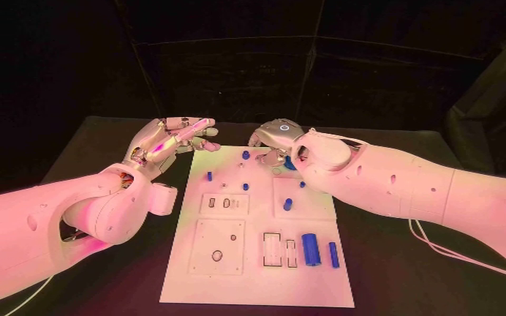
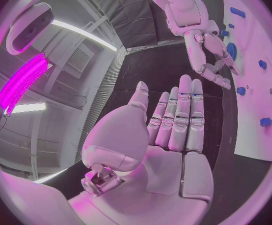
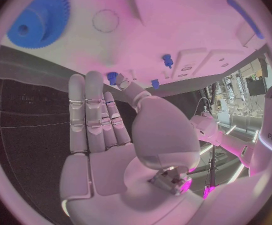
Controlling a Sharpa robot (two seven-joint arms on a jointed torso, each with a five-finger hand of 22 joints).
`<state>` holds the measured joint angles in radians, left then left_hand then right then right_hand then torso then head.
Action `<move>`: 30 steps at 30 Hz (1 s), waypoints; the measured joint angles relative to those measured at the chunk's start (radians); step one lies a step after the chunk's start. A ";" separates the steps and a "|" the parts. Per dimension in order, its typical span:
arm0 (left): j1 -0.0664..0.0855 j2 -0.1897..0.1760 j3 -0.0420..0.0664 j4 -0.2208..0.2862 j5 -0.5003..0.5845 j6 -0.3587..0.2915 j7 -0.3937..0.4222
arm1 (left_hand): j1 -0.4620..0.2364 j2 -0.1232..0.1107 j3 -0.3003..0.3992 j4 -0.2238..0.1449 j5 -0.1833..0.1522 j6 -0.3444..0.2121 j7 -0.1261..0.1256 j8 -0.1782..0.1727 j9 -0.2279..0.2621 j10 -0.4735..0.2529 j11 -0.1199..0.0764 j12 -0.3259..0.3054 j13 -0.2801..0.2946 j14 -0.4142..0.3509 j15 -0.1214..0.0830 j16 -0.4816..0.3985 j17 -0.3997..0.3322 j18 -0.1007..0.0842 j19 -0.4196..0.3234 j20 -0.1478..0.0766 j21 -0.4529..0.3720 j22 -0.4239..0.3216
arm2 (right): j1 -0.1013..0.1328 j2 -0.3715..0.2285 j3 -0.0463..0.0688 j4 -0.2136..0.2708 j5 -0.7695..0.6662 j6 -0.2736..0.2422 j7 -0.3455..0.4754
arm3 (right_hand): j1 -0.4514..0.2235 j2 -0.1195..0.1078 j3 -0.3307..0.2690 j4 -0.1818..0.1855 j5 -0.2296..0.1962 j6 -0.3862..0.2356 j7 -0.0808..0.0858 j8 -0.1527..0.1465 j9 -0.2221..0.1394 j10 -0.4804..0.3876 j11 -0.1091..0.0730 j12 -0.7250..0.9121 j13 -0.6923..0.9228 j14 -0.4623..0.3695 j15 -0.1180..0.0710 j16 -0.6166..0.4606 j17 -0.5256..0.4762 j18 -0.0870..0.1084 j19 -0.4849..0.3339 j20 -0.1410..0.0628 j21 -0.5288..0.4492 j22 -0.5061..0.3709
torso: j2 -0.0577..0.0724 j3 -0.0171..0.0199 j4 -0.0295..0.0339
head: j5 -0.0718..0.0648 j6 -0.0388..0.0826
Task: Assemble the parts on the task board
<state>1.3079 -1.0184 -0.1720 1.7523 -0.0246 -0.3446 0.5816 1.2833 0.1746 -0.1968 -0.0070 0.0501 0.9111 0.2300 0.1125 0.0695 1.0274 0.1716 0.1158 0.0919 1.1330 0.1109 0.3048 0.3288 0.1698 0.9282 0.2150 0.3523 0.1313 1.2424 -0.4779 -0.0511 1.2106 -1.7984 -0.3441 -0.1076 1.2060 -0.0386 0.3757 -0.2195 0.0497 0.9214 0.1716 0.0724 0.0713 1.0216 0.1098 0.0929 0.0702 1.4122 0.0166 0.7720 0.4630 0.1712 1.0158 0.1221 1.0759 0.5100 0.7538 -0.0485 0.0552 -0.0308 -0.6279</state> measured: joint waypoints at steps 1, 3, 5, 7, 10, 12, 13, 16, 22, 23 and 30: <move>0.000 0.000 0.000 -0.001 0.000 0.000 0.000 | 0.000 0.000 0.000 0.000 0.000 0.000 0.000 0.000 0.000 0.000 0.000 0.000 0.000 0.000 0.000 0.000 0.000 0.000 0.000 0.000 0.000 0.000 | 0.000 -0.026 0.000 0.024 0.008 -0.007 0.000 | 0.005 0.005 -0.002 0.002 0.000 0.011 0.000 0.005 0.002 0.029 -0.002 0.014 0.004 0.006 -0.004 0.001 0.000 0.000 0.014 -0.001 0.010 0.019 | 0.000 0.0001 -0.0011 | -0.001 0.002; 0.000 -0.001 0.000 -0.002 0.000 0.001 0.000 | 0.000 0.000 0.000 0.000 0.000 0.000 0.000 0.000 0.000 0.000 0.000 0.000 0.000 0.000 0.000 0.000 0.000 0.000 0.000 0.000 0.000 0.000 | -0.001 -0.071 0.004 0.063 0.026 -0.015 -0.002 | 0.004 0.005 -0.001 0.011 0.000 0.032 0.001 0.012 0.004 0.105 -0.011 0.050 0.017 0.016 -0.008 0.012 0.001 0.000 0.037 -0.005 0.030 0.052 | -0.002 0.0011 -0.0036 | -0.003 0.005; 0.000 0.000 0.000 -0.003 0.000 0.001 -0.001 | 0.000 0.000 0.000 0.000 0.000 0.000 0.000 0.000 0.000 0.000 0.000 0.000 0.000 0.000 0.000 0.000 0.000 0.000 0.000 0.000 0.000 0.000 | -0.001 -0.118 0.012 0.098 0.056 -0.018 -0.007 | 0.004 0.005 -0.006 0.020 0.003 0.041 -0.005 0.012 0.004 0.190 -0.026 0.094 0.036 0.024 -0.016 0.019 0.006 0.000 0.055 -0.010 0.046 0.081 | -0.004 0.0019 -0.0068 | -0.004 0.007; 0.000 0.000 0.000 -0.004 0.000 0.001 -0.001 | 0.000 0.000 0.000 0.000 0.000 0.000 0.000 0.000 0.000 0.000 0.000 0.000 0.000 0.000 0.000 0.000 0.000 0.000 0.000 0.000 0.000 0.000 | 0.000 -0.154 0.016 0.124 0.088 -0.016 -0.015 | -0.012 -0.004 -0.019 0.033 0.004 0.050 -0.014 0.012 0.004 0.269 -0.043 0.143 0.066 0.036 -0.028 0.051 0.040 0.000 0.074 -0.023 0.064 0.114 | -0.005 0.0028 -0.0097 | -0.004 0.009; 0.000 0.000 0.000 -0.006 0.000 0.002 -0.001 | 0.000 0.000 0.002 -0.002 0.000 0.000 0.000 0.000 0.000 0.000 0.000 0.000 0.000 0.000 0.000 0.000 0.000 0.000 0.000 0.000 0.000 0.000 | 0.001 -0.202 0.020 0.154 0.141 -0.004 -0.032 | -0.039 -0.030 -0.053 0.059 0.015 0.037 -0.030 0.012 0.002 0.330 -0.058 0.217 0.126 0.051 -0.043 0.134 0.140 -0.001 0.113 -0.037 0.098 0.178 | -0.008 0.0043 -0.0140 | 0.000 0.010; 0.000 0.001 0.000 -0.007 0.000 0.003 -0.001 | 0.000 0.000 0.003 -0.003 0.000 0.000 0.000 0.000 0.000 0.000 0.000 0.000 0.000 0.000 0.000 0.000 0.001 0.000 0.000 0.000 0.000 0.000 | 0.001 -0.223 0.022 0.165 0.171 0.010 -0.047 | -0.048 -0.040 -0.076 0.079 0.029 0.029 -0.035 0.012 0.001 0.335 -0.063 0.265 0.172 0.053 -0.045 0.179 0.194 -0.017 0.127 -0.044 0.112 0.204 | -0.009 0.0057 -0.0169 | 0.002 0.011; 0.000 0.002 0.000 -0.008 0.000 0.003 -0.002 | 0.000 0.000 0.003 -0.003 0.000 0.000 0.000 0.000 0.000 0.000 0.000 0.000 0.000 0.000 0.000 0.000 0.001 0.000 0.000 0.000 0.000 0.000 | 0.001 -0.230 0.022 0.169 0.182 0.016 -0.053 | -0.049 -0.042 -0.092 0.092 0.041 0.019 -0.036 0.012 0.001 0.326 -0.063 0.301 0.211 0.053 -0.045 0.202 0.222 -0.017 0.128 -0.045 0.117 0.211 | -0.009 0.0062 -0.0177 | 0.002 0.012; 0.000 0.004 0.000 -0.011 0.000 0.004 -0.002 | 0.000 0.000 0.003 -0.003 0.000 0.000 0.000 0.000 0.000 0.000 0.000 0.000 0.000 0.000 0.000 0.000 0.001 0.000 0.000 0.000 0.000 0.000 | 0.001 -0.243 0.022 0.176 0.211 0.043 -0.075 | -0.045 -0.045 -0.138 0.135 0.052 -0.009 -0.028 0.015 0.001 0.266 -0.059 0.405 0.322 0.053 -0.045 0.280 0.319 -0.017 0.134 -0.040 0.123 0.229 | -0.009 0.0069 -0.0183 | 0.000 0.014; 0.000 0.005 0.000 -0.013 0.000 0.005 -0.004 | 0.004 0.004 0.003 -0.003 0.000 0.000 0.000 0.000 0.000 0.000 0.000 0.000 0.000 0.000 0.000 -0.004 0.001 0.000 0.000 0.000 0.000 -0.001 | 0.001 -0.248 0.023 0.174 0.240 0.093 -0.111 | -0.013 -0.049 -0.191 0.197 0.058 -0.047 -0.021 0.032 0.001 0.191 -0.049 0.535 0.470 0.053 -0.045 0.402 0.482 -0.016 0.162 -0.034 0.157 0.284 | -0.008 0.0069 -0.0179 | -0.004 0.014; 0.000 0.005 0.000 -0.014 0.000 0.006 -0.004 | 0.004 0.004 0.003 -0.003 0.000 0.000 0.000 0.000 0.000 0.000 0.000 0.000 0.000 0.000 0.000 -0.004 0.001 0.000 0.000 0.000 0.000 -0.001 | 0.001 -0.248 0.023 0.173 0.243 0.100 -0.115 | -0.008 -0.054 -0.196 0.202 0.058 -0.049 -0.019 0.037 0.001 0.189 -0.051 0.547 0.483 0.054 -0.045 0.415 0.499 -0.025 0.164 -0.031 0.162 0.292 | -0.008 0.0069 -0.0178 | -0.004 0.013; 0.000 0.005 0.000 -0.014 0.000 0.007 -0.006 | 0.004 0.004 0.003 -0.003 0.000 0.000 0.000 0.000 0.000 0.000 0.000 0.000 0.000 0.000 0.000 -0.004 0.002 0.000 0.000 0.000 0.000 -0.001 | 0.001 -0.242 0.023 0.157 0.255 0.142 -0.140 | 0.013 -0.053 -0.214 0.232 0.065 -0.056 -0.019 0.051 0.001 0.184 -0.049 0.660 0.601 0.057 -0.042 0.437 0.534 -0.032 0.164 -0.031 0.170 0.309 | -0.007 0.0059 -0.0178 | -0.003 0.009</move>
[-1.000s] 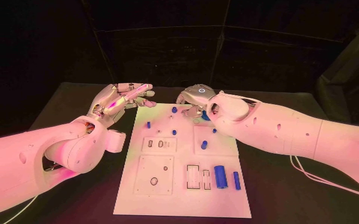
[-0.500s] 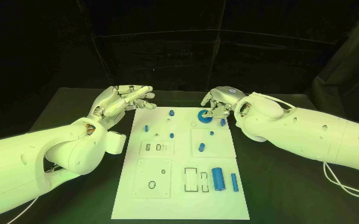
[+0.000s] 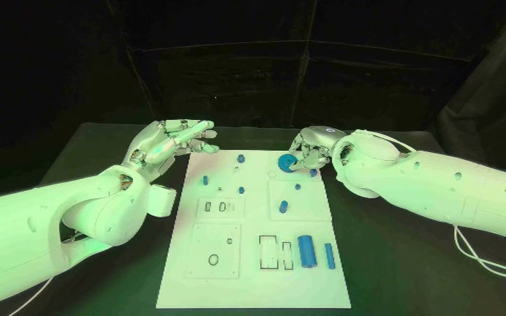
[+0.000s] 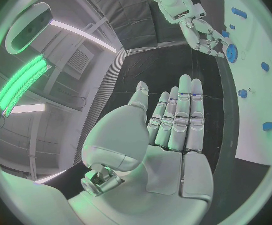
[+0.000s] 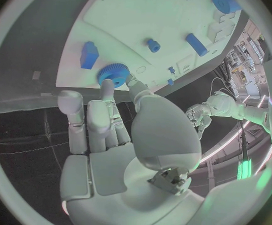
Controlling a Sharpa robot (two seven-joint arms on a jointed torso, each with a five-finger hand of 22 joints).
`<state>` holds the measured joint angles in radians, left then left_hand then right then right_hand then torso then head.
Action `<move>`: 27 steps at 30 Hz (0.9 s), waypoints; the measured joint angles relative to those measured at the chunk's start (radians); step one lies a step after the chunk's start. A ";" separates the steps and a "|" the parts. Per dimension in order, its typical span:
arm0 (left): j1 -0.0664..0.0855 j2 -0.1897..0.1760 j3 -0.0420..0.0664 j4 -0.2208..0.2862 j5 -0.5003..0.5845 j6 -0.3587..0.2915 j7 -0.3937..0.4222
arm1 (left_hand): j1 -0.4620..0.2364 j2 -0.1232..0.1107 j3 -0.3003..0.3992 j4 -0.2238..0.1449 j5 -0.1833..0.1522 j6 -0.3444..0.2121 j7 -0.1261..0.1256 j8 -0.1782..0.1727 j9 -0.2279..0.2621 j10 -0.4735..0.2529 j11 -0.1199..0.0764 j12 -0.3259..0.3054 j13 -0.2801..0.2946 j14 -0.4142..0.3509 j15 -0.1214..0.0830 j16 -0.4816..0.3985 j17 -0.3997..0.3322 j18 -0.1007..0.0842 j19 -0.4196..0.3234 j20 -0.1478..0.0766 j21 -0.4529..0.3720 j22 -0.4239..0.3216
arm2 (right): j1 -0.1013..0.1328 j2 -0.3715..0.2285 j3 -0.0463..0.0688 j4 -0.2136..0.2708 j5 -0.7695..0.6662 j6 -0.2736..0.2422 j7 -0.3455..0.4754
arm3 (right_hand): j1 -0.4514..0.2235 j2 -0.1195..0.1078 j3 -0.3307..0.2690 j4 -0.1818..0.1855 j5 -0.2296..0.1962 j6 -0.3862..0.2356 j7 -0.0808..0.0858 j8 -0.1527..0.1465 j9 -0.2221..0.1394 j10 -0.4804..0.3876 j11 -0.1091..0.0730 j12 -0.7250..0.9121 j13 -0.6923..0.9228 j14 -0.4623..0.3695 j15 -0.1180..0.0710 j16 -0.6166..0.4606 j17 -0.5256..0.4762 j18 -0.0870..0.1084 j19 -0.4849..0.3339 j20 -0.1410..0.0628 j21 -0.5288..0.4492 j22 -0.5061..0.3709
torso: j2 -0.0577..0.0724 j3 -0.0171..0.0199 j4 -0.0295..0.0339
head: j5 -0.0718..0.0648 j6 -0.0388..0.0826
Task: Assemble the parts on the task board
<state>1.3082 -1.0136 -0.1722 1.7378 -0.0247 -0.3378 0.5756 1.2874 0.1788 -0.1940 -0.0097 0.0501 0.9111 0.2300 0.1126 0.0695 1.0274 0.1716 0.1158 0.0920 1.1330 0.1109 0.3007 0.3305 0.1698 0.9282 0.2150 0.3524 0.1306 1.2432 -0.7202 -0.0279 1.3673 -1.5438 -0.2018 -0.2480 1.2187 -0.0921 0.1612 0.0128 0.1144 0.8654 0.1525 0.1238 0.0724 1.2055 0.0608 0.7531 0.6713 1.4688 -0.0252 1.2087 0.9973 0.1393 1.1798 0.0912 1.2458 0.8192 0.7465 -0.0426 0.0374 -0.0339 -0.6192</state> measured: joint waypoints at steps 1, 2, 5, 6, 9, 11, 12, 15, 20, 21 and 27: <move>0.000 0.000 0.000 0.000 0.000 0.000 0.000 | 0.000 0.000 0.000 0.000 0.000 0.000 0.000 0.000 0.000 0.000 0.000 0.000 0.000 0.000 0.000 0.000 0.000 0.000 0.000 0.000 0.000 0.000 | 0.000 0.001 0.000 -0.001 0.001 0.004 -0.002 | 0.000 0.000 0.000 0.002 0.000 0.000 0.000 0.001 0.000 0.000 0.000 0.006 0.006 0.000 0.000 0.000 0.001 0.000 0.000 0.000 0.000 0.000 | 0.000 -0.0001 0.0000 | 0.000 -0.001; 0.000 0.000 0.000 0.000 0.000 0.000 -0.001 | 0.000 0.000 0.000 0.000 0.000 0.000 0.000 0.000 0.000 0.000 0.000 0.000 0.000 0.000 0.000 0.000 0.000 0.000 0.000 0.000 0.000 0.000 | 0.000 0.002 0.000 -0.003 0.001 0.009 -0.004 | 0.000 0.000 0.000 0.002 0.000 0.000 0.000 0.004 0.000 0.000 0.000 0.006 0.009 0.000 0.000 0.000 0.001 0.000 0.000 0.000 0.000 0.001 | 0.000 -0.0001 0.0000 | 0.000 -0.001; 0.000 -0.001 0.000 -0.001 0.000 0.001 -0.001 | 0.000 0.000 0.000 0.000 0.000 0.000 0.000 0.000 0.000 0.000 0.000 0.000 0.000 -0.004 0.004 0.000 0.000 0.000 0.000 0.000 0.000 -0.001 | 0.000 0.006 0.000 -0.009 0.001 0.020 -0.009 | 0.004 0.004 0.000 0.002 0.000 0.000 0.000 0.007 0.000 0.000 0.000 0.008 0.016 0.000 0.000 0.005 0.005 0.000 0.000 0.000 0.000 0.002 | 0.000 -0.0003 0.0000 | 0.001 -0.002; 0.000 -0.001 0.000 -0.001 0.000 0.001 -0.002 | 0.000 0.000 0.000 0.000 0.000 0.000 0.000 0.000 0.000 0.000 0.000 0.000 0.000 -0.004 0.004 0.000 0.000 0.000 0.000 0.000 0.000 -0.001 | 0.000 0.010 0.000 -0.012 0.001 0.024 -0.010 | 0.004 0.004 0.000 0.002 0.000 0.000 0.000 0.007 0.000 0.000 0.000 0.016 0.021 0.000 0.000 0.008 0.009 0.000 0.000 0.000 0.000 0.003 | 0.000 -0.0003 0.0000 | 0.001 -0.003; 0.000 -0.001 0.000 -0.001 0.000 0.001 -0.002 | 0.000 0.000 0.000 0.000 0.000 0.000 0.000 0.000 0.000 0.000 0.000 0.000 0.000 -0.004 0.004 0.000 0.000 0.000 0.000 0.000 0.000 -0.001 | 0.000 0.019 0.000 -0.021 -0.001 0.031 -0.013 | 0.011 0.011 0.000 0.002 0.000 0.000 0.000 0.007 0.000 0.000 0.000 0.028 0.033 0.000 0.000 0.014 0.018 0.000 0.000 0.000 0.004 0.005 | 0.000 -0.0004 0.0000 | 0.000 -0.004; 0.000 -0.001 0.000 -0.001 0.000 0.002 -0.002 | 0.000 0.000 0.000 0.000 0.000 0.000 0.000 0.000 0.000 0.000 0.000 0.000 0.000 -0.004 0.004 0.000 0.000 0.000 0.000 0.000 0.000 -0.001 | 0.000 0.028 0.000 -0.030 -0.005 0.035 -0.016 | 0.012 0.012 0.003 0.005 0.004 0.000 0.000 0.007 0.000 0.000 0.000 0.034 0.041 0.000 0.000 0.016 0.025 0.000 0.000 0.000 0.004 0.006 | 0.000 -0.0004 0.0000 | -0.001 -0.005; 0.000 -0.001 0.000 -0.001 0.000 0.002 -0.003 | 0.000 0.000 0.000 0.000 0.000 0.000 0.000 0.000 0.000 0.000 0.000 0.000 0.000 -0.004 0.004 0.000 0.000 0.000 0.000 0.000 0.000 -0.001 | 0.000 0.033 0.000 -0.033 -0.007 0.036 -0.016 | 0.012 0.012 0.003 0.005 0.004 -0.003 0.003 0.007 0.000 0.000 0.000 0.038 0.046 0.000 0.000 0.020 0.029 0.000 0.000 0.000 0.004 0.007 | 0.000 -0.0003 0.0000 | -0.002 -0.005; 0.000 0.000 0.000 -0.002 0.000 0.002 -0.003 | 0.000 0.000 0.000 0.000 0.000 0.000 0.000 -0.004 0.000 0.000 0.000 0.000 -0.001 -0.004 0.004 0.000 0.001 0.000 0.000 0.000 0.000 -0.001 | 0.000 0.044 0.000 -0.042 -0.013 0.037 -0.019 | 0.017 0.017 0.003 0.005 0.004 -0.006 0.000 0.011 0.000 0.000 0.000 0.055 0.063 0.000 0.000 0.029 0.043 0.000 0.002 0.002 0.011 0.014 | 0.000 0.0000 0.0002 | -0.003 -0.006; 0.000 0.000 0.000 -0.003 0.000 0.003 -0.004 | 0.000 0.000 0.000 0.000 0.000 0.000 0.000 -0.004 0.000 0.000 0.000 0.000 -0.001 -0.004 0.004 0.000 0.001 0.000 0.000 0.000 0.000 -0.001 | 0.000 0.055 0.000 -0.054 -0.021 0.037 -0.021 | 0.017 0.017 0.003 0.010 0.004 -0.010 0.004 0.012 0.000 0.008 0.000 0.078 0.088 -0.004 0.004 0.046 0.067 0.000 0.010 0.003 0.017 0.028 | 0.000 0.0001 0.0008 | -0.003 -0.008; 0.000 0.000 0.000 -0.003 0.000 0.003 -0.004 | 0.000 0.000 0.000 0.000 0.000 0.000 0.000 -0.004 0.000 0.000 0.000 0.000 -0.001 -0.004 0.004 0.000 0.001 0.000 0.000 0.000 0.000 -0.001 | 0.000 0.057 0.000 -0.055 -0.023 0.037 -0.021 | 0.017 0.017 0.003 0.010 0.004 -0.010 0.004 0.012 0.000 0.008 0.000 0.082 0.092 -0.004 0.004 0.046 0.070 0.000 0.010 0.003 0.017 0.030 | 0.000 0.0001 0.0008 | -0.003 -0.008; 0.000 0.000 0.000 -0.004 0.000 0.004 -0.005 | 0.000 0.000 0.003 -0.003 0.000 0.000 0.000 -0.004 0.000 0.000 0.000 0.000 -0.001 -0.004 0.004 -0.004 0.001 0.000 0.000 0.000 -0.004 -0.002 | 0.000 0.066 0.000 -0.064 -0.027 0.036 -0.022 | 0.020 0.020 0.000 0.013 0.004 -0.010 0.004 0.012 0.000 0.010 0.002 0.091 0.103 -0.004 0.004 0.053 0.079 0.000 0.010 0.003 0.020 0.033 | 0.000 0.0001 0.0007 | -0.001 -0.010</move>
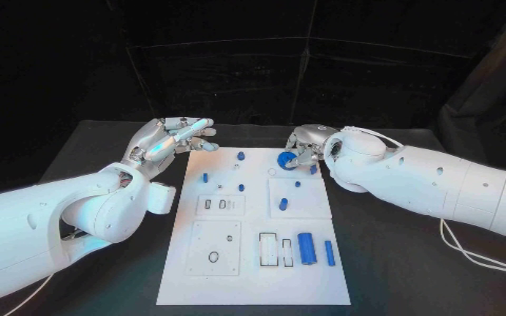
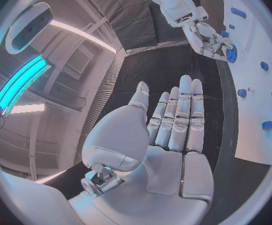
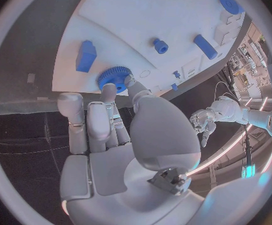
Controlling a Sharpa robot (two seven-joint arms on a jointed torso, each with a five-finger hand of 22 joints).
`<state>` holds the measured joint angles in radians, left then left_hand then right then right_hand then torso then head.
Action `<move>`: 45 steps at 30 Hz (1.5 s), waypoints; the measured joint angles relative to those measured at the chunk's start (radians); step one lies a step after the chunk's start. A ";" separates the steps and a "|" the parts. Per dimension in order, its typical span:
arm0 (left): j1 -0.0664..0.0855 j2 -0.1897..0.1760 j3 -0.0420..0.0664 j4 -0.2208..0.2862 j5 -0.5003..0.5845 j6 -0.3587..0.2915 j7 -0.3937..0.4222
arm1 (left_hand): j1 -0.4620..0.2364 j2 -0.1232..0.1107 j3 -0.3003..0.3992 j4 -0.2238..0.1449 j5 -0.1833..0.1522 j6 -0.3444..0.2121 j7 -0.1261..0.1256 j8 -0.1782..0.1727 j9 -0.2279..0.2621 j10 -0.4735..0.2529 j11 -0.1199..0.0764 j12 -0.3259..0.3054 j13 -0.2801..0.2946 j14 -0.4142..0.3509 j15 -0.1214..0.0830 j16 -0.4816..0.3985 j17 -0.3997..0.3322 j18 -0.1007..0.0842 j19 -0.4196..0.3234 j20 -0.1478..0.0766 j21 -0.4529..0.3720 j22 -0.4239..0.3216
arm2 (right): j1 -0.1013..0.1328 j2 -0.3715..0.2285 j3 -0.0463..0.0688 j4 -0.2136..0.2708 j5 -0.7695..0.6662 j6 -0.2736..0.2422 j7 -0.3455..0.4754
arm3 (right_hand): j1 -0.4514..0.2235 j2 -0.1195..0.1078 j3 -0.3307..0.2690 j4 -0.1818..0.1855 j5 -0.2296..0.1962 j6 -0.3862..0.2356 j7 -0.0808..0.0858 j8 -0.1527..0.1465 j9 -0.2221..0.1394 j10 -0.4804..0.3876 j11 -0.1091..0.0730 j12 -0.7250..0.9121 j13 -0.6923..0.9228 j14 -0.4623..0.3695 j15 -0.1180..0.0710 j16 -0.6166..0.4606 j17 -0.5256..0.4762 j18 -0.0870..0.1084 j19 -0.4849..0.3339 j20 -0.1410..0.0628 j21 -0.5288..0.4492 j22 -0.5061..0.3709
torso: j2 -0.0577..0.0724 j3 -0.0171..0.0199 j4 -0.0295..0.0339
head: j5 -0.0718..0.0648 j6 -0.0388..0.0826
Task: Assemble the parts on the task board
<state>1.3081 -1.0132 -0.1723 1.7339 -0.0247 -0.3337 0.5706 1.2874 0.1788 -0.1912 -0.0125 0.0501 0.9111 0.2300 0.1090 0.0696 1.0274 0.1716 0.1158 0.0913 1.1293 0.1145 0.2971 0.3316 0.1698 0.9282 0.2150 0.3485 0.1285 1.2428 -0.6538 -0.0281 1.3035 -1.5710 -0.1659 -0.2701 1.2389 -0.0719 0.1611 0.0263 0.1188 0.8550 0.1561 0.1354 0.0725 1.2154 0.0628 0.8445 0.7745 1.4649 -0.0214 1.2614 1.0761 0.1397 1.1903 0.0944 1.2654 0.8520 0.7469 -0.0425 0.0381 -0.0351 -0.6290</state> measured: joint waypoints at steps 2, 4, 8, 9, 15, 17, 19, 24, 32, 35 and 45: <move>0.000 0.000 0.000 0.000 0.000 0.001 -0.001 | 0.000 0.000 0.000 0.000 0.000 0.000 0.000 0.000 0.000 0.000 0.000 0.000 0.000 0.000 0.000 0.000 0.000 0.000 0.000 0.000 0.000 0.000 | 0.000 0.004 0.000 -0.002 -0.001 0.000 0.000 | 0.003 0.003 0.003 0.003 0.004 0.000 0.000 0.004 0.000 0.002 0.001 0.012 0.012 0.000 0.000 0.006 0.007 0.000 0.004 -0.004 0.003 0.005 | 0.000 -0.0001 -0.0005 | 0.000 -0.001; 0.000 0.001 0.000 0.000 0.000 0.001 -0.001 | 0.000 0.000 0.000 0.000 0.000 0.000 0.000 0.000 0.000 0.000 0.000 0.000 0.000 0.000 0.000 0.000 0.000 0.000 0.000 0.000 0.000 0.000 | 0.000 0.006 0.000 -0.004 -0.002 0.001 0.000 | 0.007 0.007 0.003 0.003 0.004 0.000 0.000 0.012 0.001 0.007 -0.004 0.028 0.029 0.000 0.000 0.013 0.015 0.000 0.007 0.000 0.006 0.010 | 0.000 -0.0001 -0.0005 | 0.000 -0.001; 0.000 0.001 0.000 0.000 0.000 0.002 -0.002 | 0.000 0.000 0.000 0.000 0.000 0.000 0.000 0.000 0.000 0.000 0.000 0.000 0.000 0.000 0.000 0.000 0.000 0.000 0.000 0.000 0.000 0.000 | 0.000 0.007 0.000 -0.007 -0.007 0.005 -0.001 | 0.017 0.017 0.006 -0.001 0.004 0.015 -0.005 0.027 0.004 0.016 -0.006 0.059 0.062 0.000 0.000 0.022 0.032 0.000 0.011 -0.004 0.015 0.023 | 0.000 -0.0003 -0.0005 | 0.000 -0.003; 0.000 0.000 0.000 0.000 0.000 0.003 -0.002 | 0.000 0.000 0.000 0.000 0.000 0.000 0.000 0.000 0.000 0.000 0.000 0.000 0.000 0.000 0.000 0.000 0.000 0.000 0.000 0.000 0.000 0.000 | 0.000 0.007 0.000 -0.007 -0.009 0.006 -0.002 | 0.017 0.017 0.008 -0.003 0.004 0.018 -0.008 0.027 0.004 0.017 -0.007 0.066 0.070 0.000 0.000 0.028 0.036 0.000 0.011 -0.004 0.015 0.025 | 0.000 -0.0003 -0.0005 | 0.000 -0.004; 0.000 0.000 0.000 0.000 0.000 0.004 -0.004 | 0.000 0.000 0.000 0.000 0.000 0.000 0.000 0.000 0.000 0.000 0.000 -0.004 0.000 0.000 0.000 0.000 0.001 0.000 -0.003 0.003 0.000 0.000 | 0.001 0.007 0.002 -0.007 -0.021 0.017 -0.003 | 0.034 0.029 0.022 -0.017 -0.004 0.037 -0.009 0.040 0.005 0.025 -0.007 0.092 0.102 0.000 0.000 0.034 0.049 0.000 0.014 -0.007 0.020 0.038 | 0.000 -0.0001 -0.0015 | 0.000 -0.006; 0.000 0.000 0.000 0.000 0.000 0.005 -0.005 | 0.000 0.000 0.000 0.000 0.000 0.000 0.000 0.000 0.000 0.000 0.000 -0.004 0.000 0.000 0.000 0.000 0.001 0.000 -0.003 0.003 0.000 0.000 | 0.002 0.007 0.002 -0.006 -0.026 0.020 -0.004 | 0.036 0.026 0.025 -0.020 -0.008 0.039 -0.010 0.042 0.005 0.025 -0.007 0.092 0.107 0.000 0.000 0.034 0.052 0.000 0.014 -0.007 0.020 0.038 | 0.000 0.0001 -0.0016 | 0.000 -0.007; 0.000 -0.001 0.000 0.000 0.000 0.006 -0.005 | 0.000 0.000 0.000 0.000 0.000 0.000 0.000 0.000 0.000 0.000 0.000 -0.004 0.000 -0.004 -0.004 0.000 0.001 0.000 -0.003 0.003 0.000 0.000 | 0.002 0.007 0.002 -0.005 -0.031 0.021 -0.005 | 0.039 0.029 0.031 -0.026 -0.008 0.041 -0.013 0.042 0.005 0.025 -0.007 0.099 0.111 0.000 0.000 0.035 0.053 0.000 0.014 -0.007 0.026 0.040 | 0.000 0.0001 -0.0016 | 0.000 -0.007; 0.000 -0.001 0.000 0.000 0.000 0.006 -0.006 | 0.000 0.000 0.000 0.000 0.000 0.000 0.000 0.000 0.000 0.000 0.000 -0.004 0.000 -0.004 -0.004 0.000 0.001 0.000 -0.003 0.003 0.000 0.000 | 0.002 0.007 0.002 -0.001 -0.046 0.015 -0.005 | 0.063 0.044 0.076 -0.043 -0.040 0.071 -0.012 0.055 0.004 0.033 -0.014 0.118 0.135 0.000 0.000 0.046 0.068 -0.002 0.027 -0.009 0.038 0.061 | 0.000 0.0002 -0.0015 | -0.001 -0.008; 0.000 -0.001 0.000 0.000 0.000 0.008 -0.008 | 0.004 0.004 0.000 0.000 0.000 0.000 0.000 0.000 0.000 0.000 0.000 -0.004 0.000 -0.004 -0.004 0.000 0.001 0.000 -0.003 0.003 0.000 -0.001 | -0.001 0.007 0.000 0.027 -0.069 -0.031 -0.002 | 0.071 0.047 0.137 -0.059 -0.024 0.098 -0.010 0.063 0.002 0.059 -0.023 0.157 0.185 0.000 -0.008 0.067 0.100 -0.016 0.047 -0.018 0.058 0.104 | 0.000 0.0008 -0.0016 | 0.002 -0.009; 0.000 -0.001 0.000 0.000 0.000 0.008 -0.008 | 0.004 0.004 0.000 0.000 0.000 0.000 0.000 0.000 0.000 0.000 0.000 -0.004 0.000 -0.004 -0.004 0.000 0.001 0.000 -0.003 0.003 0.000 -0.001 | -0.001 0.004 0.000 0.056 -0.075 -0.053 -0.001 | 0.066 0.051 0.140 -0.059 -0.024 0.098 -0.010 0.063 0.002 0.059 -0.023 0.157 0.187 0.000 -0.008 0.068 0.101 -0.016 0.047 -0.018 0.058 0.106 | 0.000 0.0007 -0.0015 | 0.006 -0.010; 0.000 0.001 0.000 0.000 0.000 0.009 -0.009 | 0.004 0.004 0.000 0.000 0.000 0.000 0.000 0.000 0.000 0.000 0.000 -0.004 0.000 -0.004 -0.004 0.000 0.001 0.000 -0.003 0.003 0.000 -0.001 | 0.000 0.044 0.001 0.118 -0.094 -0.108 -0.006 | 0.022 0.031 0.155 -0.049 -0.024 0.104 -0.011 0.060 -0.001 0.059 -0.023 0.157 0.188 0.000 -0.008 0.068 0.104 -0.016 0.047 -0.018 0.062 0.108 | -0.001 0.0000 -0.0006 | 0.012 -0.002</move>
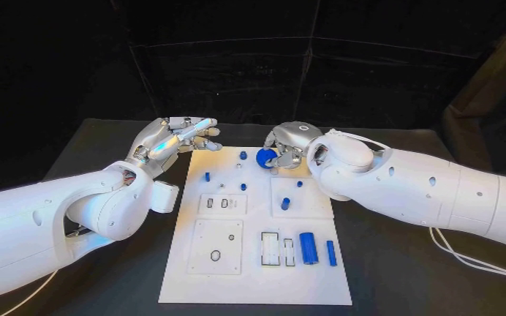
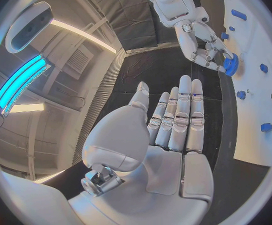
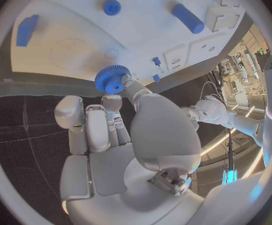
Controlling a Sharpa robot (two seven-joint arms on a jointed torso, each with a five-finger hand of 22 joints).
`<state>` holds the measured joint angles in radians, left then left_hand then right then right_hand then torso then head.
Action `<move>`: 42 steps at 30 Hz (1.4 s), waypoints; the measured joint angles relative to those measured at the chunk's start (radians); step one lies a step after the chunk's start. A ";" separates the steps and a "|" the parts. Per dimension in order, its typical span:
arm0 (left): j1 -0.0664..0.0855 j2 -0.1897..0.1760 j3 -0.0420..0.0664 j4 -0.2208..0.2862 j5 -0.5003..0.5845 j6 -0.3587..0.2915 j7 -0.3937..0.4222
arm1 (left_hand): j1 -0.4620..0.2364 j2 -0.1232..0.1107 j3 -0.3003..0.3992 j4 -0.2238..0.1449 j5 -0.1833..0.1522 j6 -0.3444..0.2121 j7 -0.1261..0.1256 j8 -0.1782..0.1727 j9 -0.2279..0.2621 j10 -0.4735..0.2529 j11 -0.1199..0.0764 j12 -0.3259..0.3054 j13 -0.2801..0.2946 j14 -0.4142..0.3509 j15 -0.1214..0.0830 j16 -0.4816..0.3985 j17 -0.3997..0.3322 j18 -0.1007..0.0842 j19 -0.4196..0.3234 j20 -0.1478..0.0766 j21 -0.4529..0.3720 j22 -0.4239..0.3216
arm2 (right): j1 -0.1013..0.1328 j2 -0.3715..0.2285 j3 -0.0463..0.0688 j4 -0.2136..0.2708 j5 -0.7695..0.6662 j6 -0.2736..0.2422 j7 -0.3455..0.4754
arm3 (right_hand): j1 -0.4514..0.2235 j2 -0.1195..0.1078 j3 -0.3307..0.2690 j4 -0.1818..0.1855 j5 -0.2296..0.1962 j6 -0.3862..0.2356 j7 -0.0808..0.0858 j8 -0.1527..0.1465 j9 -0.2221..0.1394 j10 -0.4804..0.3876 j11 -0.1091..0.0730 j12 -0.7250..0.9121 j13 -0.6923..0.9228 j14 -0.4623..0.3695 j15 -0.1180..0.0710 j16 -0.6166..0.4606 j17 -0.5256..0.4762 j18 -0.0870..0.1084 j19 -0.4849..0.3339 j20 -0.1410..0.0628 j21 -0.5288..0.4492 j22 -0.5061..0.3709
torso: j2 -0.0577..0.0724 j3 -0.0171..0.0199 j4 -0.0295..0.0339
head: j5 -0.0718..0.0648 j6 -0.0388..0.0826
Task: Assemble the parts on the task board
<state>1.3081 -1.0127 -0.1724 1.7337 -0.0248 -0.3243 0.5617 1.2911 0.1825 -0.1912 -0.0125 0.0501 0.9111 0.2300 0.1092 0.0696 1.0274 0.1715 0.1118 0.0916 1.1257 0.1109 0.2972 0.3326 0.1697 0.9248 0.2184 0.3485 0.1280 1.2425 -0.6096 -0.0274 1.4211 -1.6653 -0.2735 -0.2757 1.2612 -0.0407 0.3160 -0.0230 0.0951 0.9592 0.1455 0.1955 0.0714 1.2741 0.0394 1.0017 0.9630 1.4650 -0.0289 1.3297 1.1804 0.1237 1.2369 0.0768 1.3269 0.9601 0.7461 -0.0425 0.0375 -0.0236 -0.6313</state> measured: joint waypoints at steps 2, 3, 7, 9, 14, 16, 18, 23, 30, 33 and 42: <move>0.000 0.000 0.000 0.000 0.000 0.000 0.000 | 0.000 0.000 0.000 0.000 0.000 0.000 0.000 0.000 0.000 0.000 0.000 0.000 0.000 0.000 0.000 0.000 0.000 0.000 0.000 0.000 0.000 0.000 | 0.000 0.024 0.000 -0.003 -0.004 -0.006 -0.002 | -0.001 -0.001 0.001 0.000 0.000 0.003 0.000 -0.002 -0.001 0.000 0.000 0.000 0.000 0.000 0.000 0.000 0.000 0.000 0.000 0.000 0.000 0.000 | 0.000 -0.0003 0.0007 | 0.000 0.001; 0.000 0.001 0.000 0.000 0.000 0.000 0.000 | 0.000 0.000 0.000 0.000 0.000 0.000 0.000 0.000 0.000 0.000 0.000 0.000 0.000 0.000 0.000 0.000 0.000 0.000 0.000 0.000 0.000 0.000 | 0.000 0.035 0.000 -0.007 -0.005 -0.008 -0.002 | -0.001 -0.001 0.001 0.000 0.000 0.003 0.000 -0.002 -0.001 0.000 0.000 0.000 0.000 0.000 0.000 0.000 0.000 0.000 0.000 0.000 0.000 0.001 | 0.001 -0.0004 0.0007 | 0.000 0.001; 0.000 0.002 0.000 0.000 0.000 0.001 0.000 | 0.000 0.000 0.000 0.000 0.000 0.000 0.000 0.000 0.000 0.000 0.000 0.000 0.000 0.000 0.000 0.000 0.001 0.000 0.000 0.000 0.000 -0.001 | 0.000 0.072 0.000 -0.024 -0.011 -0.015 -0.004 | -0.001 -0.001 0.001 0.000 0.000 0.004 0.000 -0.002 -0.002 0.000 0.000 0.000 0.000 0.000 0.000 0.000 0.000 0.000 0.000 0.000 0.000 0.001 | 0.001 -0.0005 0.0012 | 0.002 -0.002; 0.000 0.003 0.000 -0.001 0.000 0.001 0.000 | 0.000 0.000 0.000 0.000 0.000 0.000 0.000 0.000 0.000 0.000 0.000 0.000 0.000 0.000 0.000 0.000 0.002 0.000 0.000 0.000 0.000 -0.001 | 0.000 0.092 0.000 -0.035 -0.015 -0.017 -0.005 | -0.001 -0.001 0.001 0.000 0.000 0.004 -0.001 -0.006 -0.002 0.000 0.000 0.000 0.000 0.000 0.000 0.000 0.001 0.000 0.000 0.000 0.000 0.001 | 0.001 -0.0005 0.0014 | 0.004 -0.003; 0.000 0.005 0.000 -0.001 0.000 0.001 0.000 | 0.000 0.000 0.000 0.000 0.000 0.000 0.000 0.000 0.000 0.000 0.000 0.000 0.000 0.000 0.000 0.000 0.002 0.000 0.000 0.000 0.000 -0.001 | 0.000 0.136 -0.001 -0.062 -0.023 -0.019 -0.006 | -0.002 -0.003 0.005 -0.001 0.000 0.005 -0.002 -0.008 -0.003 0.000 0.000 0.000 0.000 0.000 0.000 0.000 0.001 0.000 0.000 0.000 0.000 0.002 | 0.002 -0.0005 0.0014 | 0.008 -0.007; 0.000 0.006 0.000 -0.001 0.000 0.002 -0.001 | 0.000 0.000 0.000 0.000 0.000 0.000 0.000 0.000 0.000 0.000 0.000 0.000 0.000 0.000 0.000 0.000 0.002 0.000 0.000 0.000 0.000 -0.001 | -0.002 0.151 -0.001 -0.072 -0.025 -0.019 -0.006 | -0.002 -0.003 0.007 0.001 0.000 0.005 -0.002 -0.010 -0.003 0.000 0.000 0.000 -0.001 0.000 0.000 0.000 0.001 0.000 0.000 0.000 0.000 0.002 | 0.002 -0.0006 0.0013 | 0.008 -0.007; 0.000 0.006 0.000 -0.001 0.000 0.002 -0.001 | 0.000 0.000 0.000 0.000 0.000 0.000 0.000 0.000 0.000 0.000 0.000 0.000 0.000 0.000 0.000 0.000 0.001 0.000 0.000 0.000 0.000 -0.001 | -0.004 0.163 -0.002 -0.084 -0.028 -0.018 -0.005 | -0.002 -0.003 0.007 0.001 0.000 0.005 -0.002 -0.011 -0.003 0.000 0.000 0.000 -0.002 0.000 0.000 0.000 0.001 0.000 0.000 0.000 0.000 0.002 | 0.002 -0.0006 0.0012 | 0.008 -0.008; 0.000 0.007 0.000 0.000 0.000 0.002 -0.001 | 0.000 0.000 0.000 0.000 0.000 0.000 0.000 0.000 0.000 0.000 0.000 0.000 0.000 0.000 0.000 0.000 0.001 0.000 0.000 0.000 0.000 -0.001 | -0.009 0.187 -0.004 -0.111 -0.032 -0.015 -0.005 | -0.002 -0.003 0.007 0.000 0.000 0.005 -0.002 -0.014 -0.003 0.000 0.000 -0.001 -0.003 0.000 0.000 0.000 0.001 0.000 0.000 0.000 0.000 0.002 | 0.001 -0.0005 0.0005 | 0.009 -0.010; 0.000 0.008 0.000 0.000 0.000 0.003 -0.001 | -0.002 0.002 0.003 -0.003 0.000 0.000 0.000 0.000 0.000 0.000 0.000 0.000 0.000 0.000 0.000 -0.002 0.002 0.000 0.000 0.000 0.000 -0.001 | -0.013 0.212 -0.014 -0.148 -0.037 0.001 -0.005 | -0.009 -0.009 0.013 -0.002 -0.001 0.005 -0.002 -0.018 -0.003 0.000 0.000 -0.007 -0.007 0.000 0.000 0.000 0.001 0.000 0.000 0.000 0.000 0.002 | 0.000 0.0002 0.0000 | 0.011 -0.011; 0.000 0.008 0.000 0.000 0.000 0.003 -0.001 | -0.004 0.004 0.003 -0.003 0.000 0.000 0.000 0.000 0.000 0.000 0.000 0.000 0.000 0.000 0.000 -0.004 0.002 0.000 0.000 0.000 0.000 -0.001 | -0.015 0.218 -0.016 -0.159 -0.040 0.010 -0.005 | -0.009 -0.009 0.014 -0.001 -0.001 0.007 -0.004 -0.020 -0.004 0.000 0.000 -0.012 -0.009 0.000 0.000 0.000 -0.001 0.000 0.000 0.000 0.000 0.002 | 0.000 0.0007 -0.0012 | 0.012 -0.012; 0.000 0.010 0.000 0.000 0.000 0.003 -0.001 | -0.004 0.004 0.003 -0.003 0.000 0.000 0.000 0.000 0.000 0.000 0.000 0.000 0.000 0.000 0.000 -0.004 0.002 0.000 0.000 0.000 0.000 -0.001 | -0.019 0.231 -0.018 -0.181 -0.049 0.028 -0.007 | -0.015 -0.016 0.018 -0.005 -0.011 0.007 -0.005 -0.028 -0.007 -0.012 0.011 -0.035 -0.027 0.000 0.000 0.000 -0.010 0.001 -0.004 0.004 0.000 -0.007 | 0.001 0.0010 -0.0017 | 0.010 -0.016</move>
<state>1.3083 -1.0030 -0.1722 1.7337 -0.0249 -0.3210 0.5607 1.2876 0.1860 -0.1884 -0.0153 0.0501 0.9111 0.2300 0.1093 0.0695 1.0274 0.1716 0.1118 0.0917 1.1257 0.1109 0.2932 0.3348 0.1697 0.9248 0.2184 0.3486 0.1274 1.2239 -0.3787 -0.0456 1.2401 -1.7146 -0.2455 -0.2822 1.2458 -0.0565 0.3341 -0.0276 0.0838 0.9665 0.1407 0.1676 0.0646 1.2625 0.0505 0.9664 0.9363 1.4650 -0.0288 1.3297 1.1701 0.1242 1.2327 0.0807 1.3268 0.9535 0.7469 -0.0415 0.0358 -0.0132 -0.6473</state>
